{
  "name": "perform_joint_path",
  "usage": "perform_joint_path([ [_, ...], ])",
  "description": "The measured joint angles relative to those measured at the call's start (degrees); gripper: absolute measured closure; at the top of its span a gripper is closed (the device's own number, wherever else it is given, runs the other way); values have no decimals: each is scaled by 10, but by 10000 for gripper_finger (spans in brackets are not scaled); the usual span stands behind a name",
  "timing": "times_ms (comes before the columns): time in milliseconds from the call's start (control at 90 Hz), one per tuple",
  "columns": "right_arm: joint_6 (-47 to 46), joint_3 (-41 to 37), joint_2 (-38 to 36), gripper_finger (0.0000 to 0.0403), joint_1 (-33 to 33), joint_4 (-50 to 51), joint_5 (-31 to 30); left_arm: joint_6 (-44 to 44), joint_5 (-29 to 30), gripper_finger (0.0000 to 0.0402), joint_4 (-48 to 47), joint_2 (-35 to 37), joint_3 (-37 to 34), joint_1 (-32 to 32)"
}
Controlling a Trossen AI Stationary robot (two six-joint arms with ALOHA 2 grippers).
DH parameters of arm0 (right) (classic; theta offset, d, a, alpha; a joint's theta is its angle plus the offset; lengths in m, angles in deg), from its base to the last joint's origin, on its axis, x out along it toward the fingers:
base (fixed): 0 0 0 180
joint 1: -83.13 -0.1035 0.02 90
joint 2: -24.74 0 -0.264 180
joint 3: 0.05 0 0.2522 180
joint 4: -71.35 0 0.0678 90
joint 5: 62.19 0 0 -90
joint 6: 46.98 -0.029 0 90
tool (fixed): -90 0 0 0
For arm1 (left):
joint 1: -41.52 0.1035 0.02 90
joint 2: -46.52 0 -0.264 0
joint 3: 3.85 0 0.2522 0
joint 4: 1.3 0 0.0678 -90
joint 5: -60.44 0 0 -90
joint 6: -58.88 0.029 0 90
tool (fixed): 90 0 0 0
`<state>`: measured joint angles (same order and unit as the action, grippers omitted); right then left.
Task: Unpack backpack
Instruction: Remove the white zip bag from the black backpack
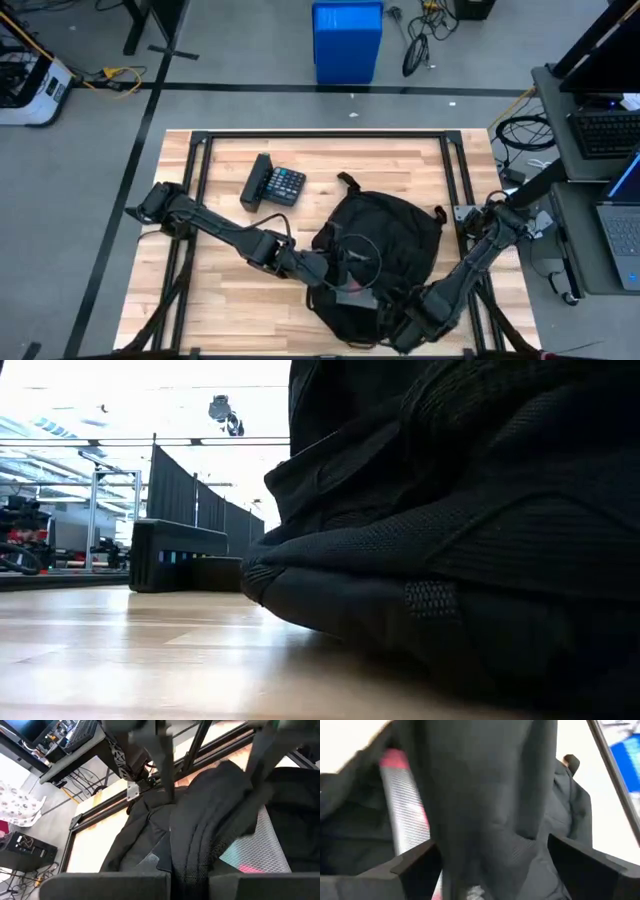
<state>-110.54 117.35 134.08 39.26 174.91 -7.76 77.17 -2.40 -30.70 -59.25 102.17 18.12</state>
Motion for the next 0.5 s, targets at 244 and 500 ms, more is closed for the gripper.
perform_joint_path([
  [244,-21,-52,0,191,30,1,27,2,3,401,-9,0,0,-6],
  [500,-4,-38,-19,387,41,2,28,47,28,378,-35,6,0,-25],
])
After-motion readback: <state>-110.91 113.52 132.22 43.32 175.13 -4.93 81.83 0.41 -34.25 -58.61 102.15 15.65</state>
